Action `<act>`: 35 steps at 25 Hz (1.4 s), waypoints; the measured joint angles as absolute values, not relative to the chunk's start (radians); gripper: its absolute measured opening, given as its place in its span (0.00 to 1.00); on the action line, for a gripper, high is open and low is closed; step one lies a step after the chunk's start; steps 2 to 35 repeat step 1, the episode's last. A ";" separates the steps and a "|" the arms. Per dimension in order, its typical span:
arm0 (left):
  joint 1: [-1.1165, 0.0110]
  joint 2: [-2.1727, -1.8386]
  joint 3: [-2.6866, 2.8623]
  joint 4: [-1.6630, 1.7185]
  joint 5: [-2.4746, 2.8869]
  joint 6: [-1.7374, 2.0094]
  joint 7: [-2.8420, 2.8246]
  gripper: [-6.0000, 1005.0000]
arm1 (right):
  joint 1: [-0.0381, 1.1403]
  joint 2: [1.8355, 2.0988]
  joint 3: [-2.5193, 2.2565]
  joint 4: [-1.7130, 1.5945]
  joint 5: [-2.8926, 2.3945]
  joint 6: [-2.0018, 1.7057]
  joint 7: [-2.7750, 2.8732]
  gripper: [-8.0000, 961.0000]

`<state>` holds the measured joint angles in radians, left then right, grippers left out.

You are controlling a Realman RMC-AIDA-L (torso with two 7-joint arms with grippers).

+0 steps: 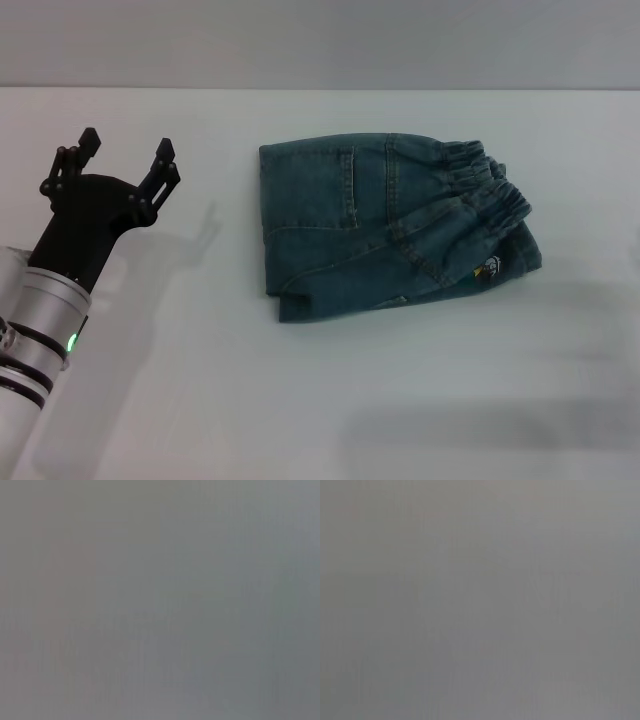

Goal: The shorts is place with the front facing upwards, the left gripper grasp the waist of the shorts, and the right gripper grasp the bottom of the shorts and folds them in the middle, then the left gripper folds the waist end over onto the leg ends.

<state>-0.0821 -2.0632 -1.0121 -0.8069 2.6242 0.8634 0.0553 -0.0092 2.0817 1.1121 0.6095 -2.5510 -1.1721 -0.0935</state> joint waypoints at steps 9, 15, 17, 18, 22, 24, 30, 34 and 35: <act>-0.082 -2.063 -1.012 -0.807 2.624 0.863 0.055 0.86 | -0.009 2.082 1.112 0.609 -2.551 -1.172 -0.094 0.86; -0.082 -2.063 -1.012 -0.807 2.624 0.863 0.055 0.86 | -0.009 2.082 1.112 0.609 -2.551 -1.172 -0.094 0.86; -0.082 -2.063 -1.012 -0.807 2.624 0.863 0.055 0.86 | -0.009 2.082 1.112 0.609 -2.551 -1.172 -0.094 0.86; -0.082 -2.063 -1.012 -0.807 2.624 0.863 0.055 0.86 | -0.009 2.082 1.112 0.609 -2.551 -1.172 -0.094 0.86; -0.082 -2.063 -1.012 -0.807 2.624 0.863 0.055 0.86 | -0.009 2.082 1.112 0.609 -2.551 -1.172 -0.094 0.86; -0.082 -2.063 -1.012 -0.807 2.624 0.863 0.055 0.86 | -0.009 2.082 1.112 0.609 -2.551 -1.172 -0.094 0.86; -0.082 -2.063 -1.012 -0.807 2.624 0.863 0.055 0.86 | -0.009 2.082 1.112 0.609 -2.551 -1.172 -0.094 0.86; -0.082 -2.063 -1.012 -0.807 2.624 0.863 0.055 0.86 | -0.009 2.082 1.112 0.609 -2.551 -1.172 -0.094 0.86; -0.082 -2.063 -1.012 -0.807 2.624 0.863 0.055 0.86 | -0.009 2.082 1.112 0.609 -2.551 -1.172 -0.094 0.86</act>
